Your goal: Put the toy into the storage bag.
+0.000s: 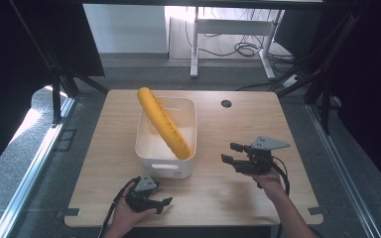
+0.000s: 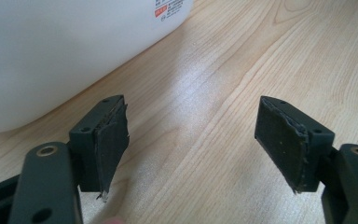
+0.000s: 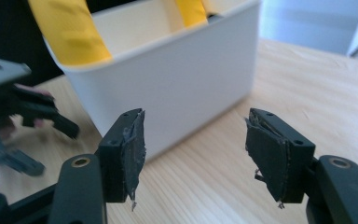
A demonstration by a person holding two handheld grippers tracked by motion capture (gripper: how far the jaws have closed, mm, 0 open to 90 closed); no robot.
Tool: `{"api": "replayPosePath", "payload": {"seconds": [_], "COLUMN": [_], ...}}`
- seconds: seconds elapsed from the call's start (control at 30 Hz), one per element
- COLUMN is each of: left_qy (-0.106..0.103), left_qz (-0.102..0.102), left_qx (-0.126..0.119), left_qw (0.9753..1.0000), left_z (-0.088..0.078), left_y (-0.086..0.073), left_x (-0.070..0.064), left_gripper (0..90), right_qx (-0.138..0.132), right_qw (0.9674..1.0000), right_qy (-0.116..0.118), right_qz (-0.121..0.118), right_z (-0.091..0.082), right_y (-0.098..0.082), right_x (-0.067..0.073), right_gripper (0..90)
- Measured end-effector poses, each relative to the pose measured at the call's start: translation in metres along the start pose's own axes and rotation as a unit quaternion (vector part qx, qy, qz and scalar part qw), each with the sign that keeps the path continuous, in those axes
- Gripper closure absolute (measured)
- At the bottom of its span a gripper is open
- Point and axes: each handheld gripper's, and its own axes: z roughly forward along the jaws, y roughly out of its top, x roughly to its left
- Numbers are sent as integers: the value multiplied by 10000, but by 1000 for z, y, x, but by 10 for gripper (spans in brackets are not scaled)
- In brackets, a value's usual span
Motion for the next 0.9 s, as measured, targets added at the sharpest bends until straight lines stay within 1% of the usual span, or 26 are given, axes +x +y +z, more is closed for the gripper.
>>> {"api": "replayPosePath", "payload": {"seconds": [0.07,0.1,0.17,0.2,0.23,0.27,0.3,0.37,0.43,0.47,0.53,0.67,0.8,0.9], "left_qy": [3,14,13,13,14,15,15,13,14,14,17,9,-1,-4], "left_qz": [0,-15,5,5,12,15,15,15,19,19,25,41,42,50], "left_qx": [-13,-19,2,2,7,10,10,1,-7,-7,1,14,7,11], "left_qw": [10000,10000,10000,10000,10000,10000,10000,10000,10000,10000,10000,10000,10000,10000], "left_z": [0,0,0,0,0,0,0,-1,-1,-1,0,1,1,1], "left_y": [0,0,-1,-1,-1,-1,-1,-1,-1,-1,-1,-1,-1,-1], "left_x": [0,0,0,0,1,1,1,1,2,2,2,3,3,3], "left_gripper": [257,258,258,258,258,258,258,258,258,258,258,258,258,258], "right_qx": [103,172,244,244,256,361,361,430,493,493,463,512,600,700], "right_qw": [9999,9998,9995,9995,9994,9990,9990,9987,9981,9981,9983,9982,9976,9971], "right_qy": [-37,-70,-133,-133,-122,-127,-127,-158,-197,-197,-192,-189,-202,-228], "right_qz": [51,115,153,153,199,227,227,239,312,312,299,252,262,214], "right_z": [-1,-1,-2,-2,-2,-2,-2,0,2,2,2,2,4,6], "right_y": [-10,-17,-24,-24,-28,-34,-34,-40,-43,-43,-42,-43,-44,-46], "right_x": [-2,-3,-5,-5,-5,-5,-5,-6,-8,-8,-8,-7,-7,-6], "right_gripper": [375,375,375,375,375,374,374,374,373,373,373,369,364,362]}}
